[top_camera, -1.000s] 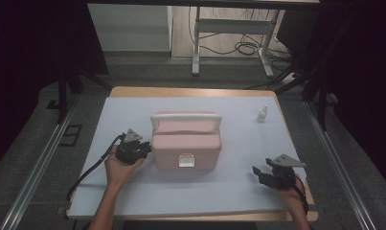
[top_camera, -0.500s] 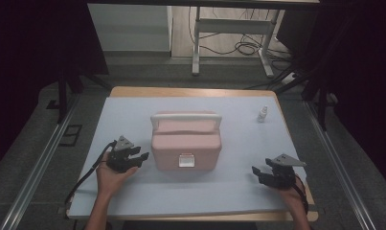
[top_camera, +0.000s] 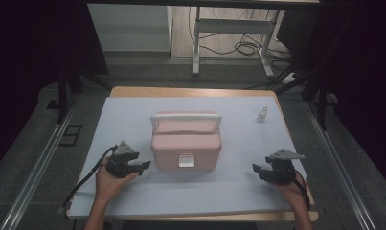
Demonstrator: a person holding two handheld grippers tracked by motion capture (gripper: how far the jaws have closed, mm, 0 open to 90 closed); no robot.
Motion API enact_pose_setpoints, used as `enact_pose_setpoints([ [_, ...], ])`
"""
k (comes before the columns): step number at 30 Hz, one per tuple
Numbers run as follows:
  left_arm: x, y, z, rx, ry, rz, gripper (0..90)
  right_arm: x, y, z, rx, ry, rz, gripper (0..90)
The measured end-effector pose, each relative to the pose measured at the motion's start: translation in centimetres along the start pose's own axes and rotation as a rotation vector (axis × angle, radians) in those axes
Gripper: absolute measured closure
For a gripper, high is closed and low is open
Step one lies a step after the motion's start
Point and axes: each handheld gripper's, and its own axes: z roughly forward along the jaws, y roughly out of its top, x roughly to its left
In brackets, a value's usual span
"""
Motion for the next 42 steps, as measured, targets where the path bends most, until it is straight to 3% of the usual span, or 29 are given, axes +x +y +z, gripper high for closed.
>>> enact_pose_setpoints([
  [2, 0.2, -0.1, 0.1, 0.018, 0.013, 0.005, 35.5, -0.1, 0.6, 0.0, 0.016, -0.004, -0.006, 35.8],
  [6, 0.3, -0.1, 0.0, 0.013, -0.003, 0.000, 33.6, -0.4, 2.1, 0.1, 0.068, -0.023, -0.018, 36.0],
  [7, 0.4, -0.2, 0.0, 0.012, -0.001, -0.001, 33.2, -0.6, 3.4, -0.1, 0.098, -0.036, -0.036, 36.0],
  [12, 0.4, -0.4, -0.1, 0.000, 0.004, -0.016, 33.1, -0.9, 6.1, -0.6, 0.126, -0.028, -0.057, 35.8],
  [19, 0.2, -0.6, 0.6, 0.019, 0.013, -0.006, 33.3, -2.5, 9.6, -0.8, 0.193, -0.039, -0.033, 35.3],
  [24, 0.2, -0.8, 0.8, 0.022, 0.009, -0.006, 33.2, -3.5, 10.6, -0.2, 0.243, -0.042, -0.006, 34.7],
  [32, 0.0, -0.9, 1.1, 0.017, 0.016, 0.000, 33.5, -4.1, 11.4, 1.3, 0.327, -0.057, -0.005, 33.5],
  [42, -0.2, -1.0, 1.3, 0.020, 0.039, -0.001, 33.2, -4.7, 12.2, 2.6, 0.347, -0.075, 0.008, 33.2],
])
